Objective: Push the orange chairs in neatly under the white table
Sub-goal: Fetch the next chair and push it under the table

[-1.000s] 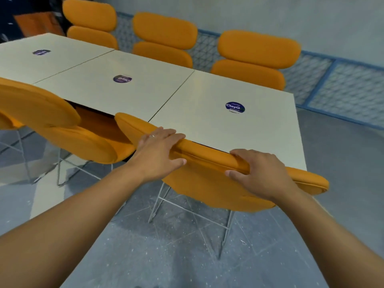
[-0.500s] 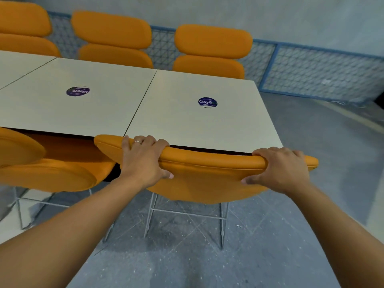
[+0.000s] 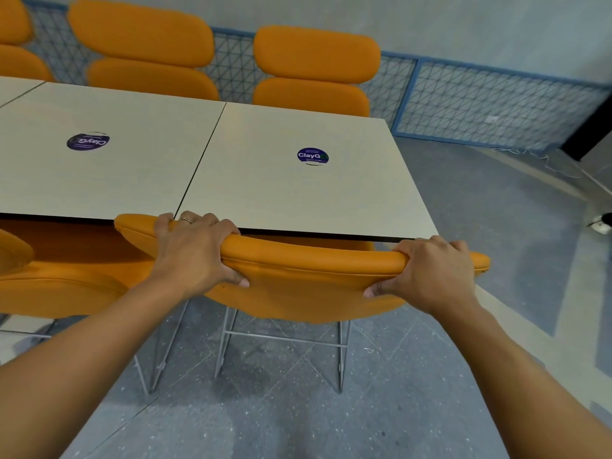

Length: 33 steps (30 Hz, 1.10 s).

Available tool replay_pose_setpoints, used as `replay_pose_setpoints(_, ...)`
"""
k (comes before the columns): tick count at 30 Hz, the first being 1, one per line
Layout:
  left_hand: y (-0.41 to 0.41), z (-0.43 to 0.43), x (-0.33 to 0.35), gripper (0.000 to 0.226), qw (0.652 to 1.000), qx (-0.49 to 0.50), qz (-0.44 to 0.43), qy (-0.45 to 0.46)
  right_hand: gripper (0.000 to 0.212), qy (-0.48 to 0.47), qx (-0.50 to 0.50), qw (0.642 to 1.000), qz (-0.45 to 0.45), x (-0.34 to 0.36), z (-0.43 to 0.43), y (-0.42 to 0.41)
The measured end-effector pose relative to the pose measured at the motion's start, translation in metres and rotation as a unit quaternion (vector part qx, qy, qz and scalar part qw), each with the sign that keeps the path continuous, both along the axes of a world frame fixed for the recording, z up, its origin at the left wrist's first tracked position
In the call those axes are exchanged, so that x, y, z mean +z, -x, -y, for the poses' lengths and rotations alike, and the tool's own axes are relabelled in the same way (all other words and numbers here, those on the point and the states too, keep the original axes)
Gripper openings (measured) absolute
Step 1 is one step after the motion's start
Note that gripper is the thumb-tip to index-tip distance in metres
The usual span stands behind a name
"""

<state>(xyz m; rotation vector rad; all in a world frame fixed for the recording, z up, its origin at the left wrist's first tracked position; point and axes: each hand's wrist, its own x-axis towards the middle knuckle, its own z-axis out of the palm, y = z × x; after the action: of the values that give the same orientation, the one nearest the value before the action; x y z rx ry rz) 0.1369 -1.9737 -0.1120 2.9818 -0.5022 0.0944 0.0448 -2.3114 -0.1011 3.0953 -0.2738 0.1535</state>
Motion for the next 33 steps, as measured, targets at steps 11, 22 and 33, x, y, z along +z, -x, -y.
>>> replay_pose_setpoints(11,0.005,0.011,0.001,0.087,0.999,0.033,0.001,0.007,0.101,-0.006,0.033,0.999,-0.003,0.005,0.014,-0.003)
replay_pose_setpoints(22,0.029,0.071,-0.011,0.071,0.997,0.03,0.044,0.06,0.087,-0.027,-0.005,0.999,-0.04,0.017,0.075,-0.001)
replay_pose_setpoints(33,0.028,0.068,-0.01,0.074,0.996,0.034,0.061,0.05,0.099,-0.019,0.014,1.0,-0.017,0.009,0.079,-0.004)
